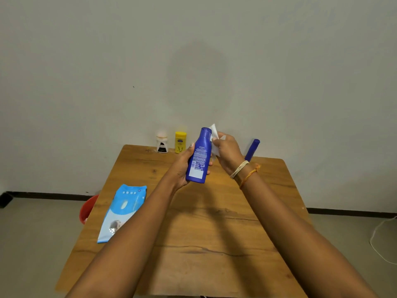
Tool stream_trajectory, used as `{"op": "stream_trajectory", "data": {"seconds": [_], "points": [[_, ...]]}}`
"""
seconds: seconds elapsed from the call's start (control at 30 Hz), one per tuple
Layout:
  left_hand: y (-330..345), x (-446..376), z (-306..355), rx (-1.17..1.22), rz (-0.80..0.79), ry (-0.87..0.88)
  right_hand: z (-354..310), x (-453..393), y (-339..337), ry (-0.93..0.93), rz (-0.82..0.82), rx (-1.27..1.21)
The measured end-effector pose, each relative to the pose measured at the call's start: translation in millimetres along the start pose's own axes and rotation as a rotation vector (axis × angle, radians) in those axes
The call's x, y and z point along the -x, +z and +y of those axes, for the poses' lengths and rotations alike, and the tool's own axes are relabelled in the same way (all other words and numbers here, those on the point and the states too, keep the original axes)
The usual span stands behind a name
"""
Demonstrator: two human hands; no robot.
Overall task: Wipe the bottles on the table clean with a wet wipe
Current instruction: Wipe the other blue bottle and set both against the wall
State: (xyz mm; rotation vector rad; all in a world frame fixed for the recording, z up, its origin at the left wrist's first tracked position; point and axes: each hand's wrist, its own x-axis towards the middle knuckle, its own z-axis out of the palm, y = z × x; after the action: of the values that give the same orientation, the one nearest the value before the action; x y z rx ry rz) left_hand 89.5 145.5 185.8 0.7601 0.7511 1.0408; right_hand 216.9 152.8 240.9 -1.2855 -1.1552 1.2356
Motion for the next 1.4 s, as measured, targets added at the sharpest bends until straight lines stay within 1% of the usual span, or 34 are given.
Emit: {"op": "stream_trajectory", "data": {"seconds": [0.07, 0.17, 0.3, 0.37, 0.43, 0.47, 0.53, 0.57, 0.6, 0.63, 0.7, 0.73, 0.77, 0.8, 0.83, 0.9, 0.93, 1.0, 1.07, 1.17, 1.2, 1.23, 1.27, 1.3, 1.33, 1.4], "points": [[3.6, -2.6, -1.4, -0.11, 0.048, 0.073, 7.6, 1.0, 10.4, -0.054, 0.038, 0.107], [4.1, -7.2, -5.0, -0.248, 0.094, 0.165, 19.3, 0.2, 20.0, -0.105, 0.103, 0.203], [2.1, -11.1, -5.7, -0.367, 0.108, 0.203, 30.9, 11.5, 22.6, -0.231, 0.132, 0.384], [2.6, -12.5, -6.4, -0.376, 0.111, 0.208, 38.2, 17.3, 24.0, -0.305, 0.143, 0.481], [2.9, -14.4, -8.0, -0.337, 0.117, 0.205, 45.8, 21.9, 22.6, -0.406, 0.148, 0.6], [3.2, -15.0, -8.5, -0.308, 0.119, 0.202, 49.8, 23.1, 20.1, -0.465, 0.129, 0.682], [3.3, -14.9, -9.2, -0.25, 0.125, 0.188, 54.7, 24.2, 10.7, -0.573, 0.038, 0.824], [2.4, -14.2, -10.4, -0.229, 0.122, 0.176, 55.3, 22.6, 4.7, -0.591, 0.003, 0.826], [1.5, -12.5, -11.5, -0.206, 0.117, 0.164, 52.9, 21.3, 0.1, -0.578, 0.004, 0.754], [0.0, -11.1, -13.0, -0.178, 0.112, 0.149, 47.9, 19.4, -1.9, -0.534, 0.065, 0.61], [-1.8, -8.0, -15.2, -0.113, 0.097, 0.108, 35.2, 11.0, -4.6, -0.363, 0.313, 0.23], [-1.8, -7.6, -15.9, -0.094, 0.078, 0.091, 29.0, 6.5, -5.6, -0.277, 0.434, 0.079], [-0.9, -8.4, -17.0, -0.088, 0.056, 0.079, 24.8, 3.5, -6.9, -0.241, 0.502, 0.0], [1.5, -9.4, -17.6, -0.087, 0.045, 0.068, 22.3, 3.0, -5.8, -0.258, 0.506, 0.03], [4.8, -10.7, -17.8, -0.084, 0.043, 0.064, 20.2, 4.4, -2.7, -0.301, 0.451, 0.117], [11.3, -13.6, -17.2, -0.089, 0.05, 0.079, 23.3, 6.7, 6.3, -0.355, 0.285, 0.373], [13.0, -15.2, -17.2, -0.111, 0.055, 0.086, 27.7, 8.3, 10.3, -0.356, 0.231, 0.511], [11.8, -16.1, -18.3, -0.164, 0.064, 0.09, 37.2, 11.3, 13.4, -0.347, 0.204, 0.732], [6.7, -15.1, -19.2, -0.194, 0.07, 0.078, 43.4, 13.1, 11.4, -0.363, 0.206, 0.818], [2.1, -12.6, -18.7, -0.176, 0.068, 0.057, 51.9, 14.8, 3.4, -0.395, 0.169, 0.901], [2.3, -11.5, -17.9, -0.155, 0.068, 0.047, 53.4, 14.8, 0.6, -0.415, 0.156, 0.881], [1.7, -11.2, -17.6, -0.128, 0.071, 0.038, 51.9, 15.9, -1.5, -0.438, 0.157, 0.804], [1.4, -10.0, -17.2, -0.102, 0.072, 0.03, 48.9, 16.8, -2.6, -0.442, 0.188, 0.67], [0.7, -9.5, -16.9, -0.085, 0.071, 0.021, 44.0, 17.8, -2.8, -0.418, 0.255, 0.49], [0.1, -9.2, -16.5, -0.074, 0.066, 0.011, 40.4, 14.5, -2.8, -0.354, 0.356, 0.315], [-0.1, -10.4, -16.2, -0.058, 0.053, -0.011, 36.6, -1.7, -3.3, -0.141, 0.528, -0.041]]}}
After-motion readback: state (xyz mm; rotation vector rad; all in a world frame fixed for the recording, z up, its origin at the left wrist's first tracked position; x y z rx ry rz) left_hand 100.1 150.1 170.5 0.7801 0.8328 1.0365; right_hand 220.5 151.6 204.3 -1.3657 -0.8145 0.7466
